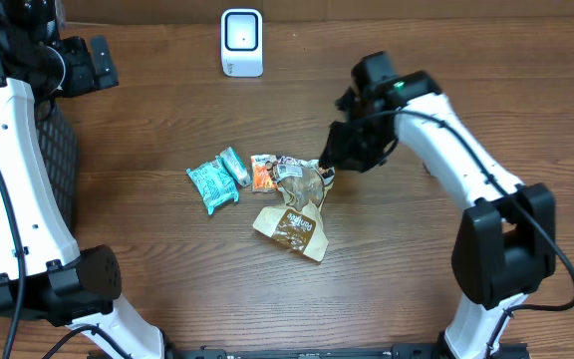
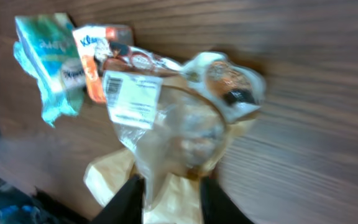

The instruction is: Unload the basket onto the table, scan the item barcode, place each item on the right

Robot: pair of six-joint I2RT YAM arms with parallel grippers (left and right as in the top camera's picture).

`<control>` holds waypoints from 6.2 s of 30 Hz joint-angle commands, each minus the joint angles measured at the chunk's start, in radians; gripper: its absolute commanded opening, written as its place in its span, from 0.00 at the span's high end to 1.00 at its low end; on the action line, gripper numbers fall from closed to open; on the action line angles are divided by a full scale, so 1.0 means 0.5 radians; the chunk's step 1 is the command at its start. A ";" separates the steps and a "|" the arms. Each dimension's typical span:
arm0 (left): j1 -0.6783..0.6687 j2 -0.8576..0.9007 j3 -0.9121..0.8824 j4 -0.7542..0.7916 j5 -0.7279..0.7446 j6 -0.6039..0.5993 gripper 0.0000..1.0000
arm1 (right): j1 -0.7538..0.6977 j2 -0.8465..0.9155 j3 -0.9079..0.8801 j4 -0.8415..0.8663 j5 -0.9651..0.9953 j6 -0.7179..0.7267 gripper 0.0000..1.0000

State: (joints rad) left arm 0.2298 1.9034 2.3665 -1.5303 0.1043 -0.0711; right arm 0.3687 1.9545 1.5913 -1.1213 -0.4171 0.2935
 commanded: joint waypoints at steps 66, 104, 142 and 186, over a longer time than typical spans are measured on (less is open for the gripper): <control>-0.002 -0.026 0.017 0.002 0.023 0.031 0.00 | 0.385 0.109 -0.298 0.279 0.439 0.561 0.93; -0.002 -0.026 0.017 0.002 0.023 0.031 0.00 | -0.268 0.053 -0.022 -0.051 -0.248 -0.406 0.42; -0.002 -0.026 0.017 0.002 0.022 0.031 0.00 | -0.256 0.279 -0.777 0.777 -0.417 -0.031 0.49; -0.002 -0.026 0.017 0.002 0.023 0.031 0.01 | -0.203 -0.359 -0.472 0.459 -0.124 -0.227 0.96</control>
State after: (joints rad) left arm 0.2298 1.9034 2.3665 -1.5303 0.1043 -0.0711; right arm 0.2680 1.8465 1.3285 -0.8753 -0.4969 0.2234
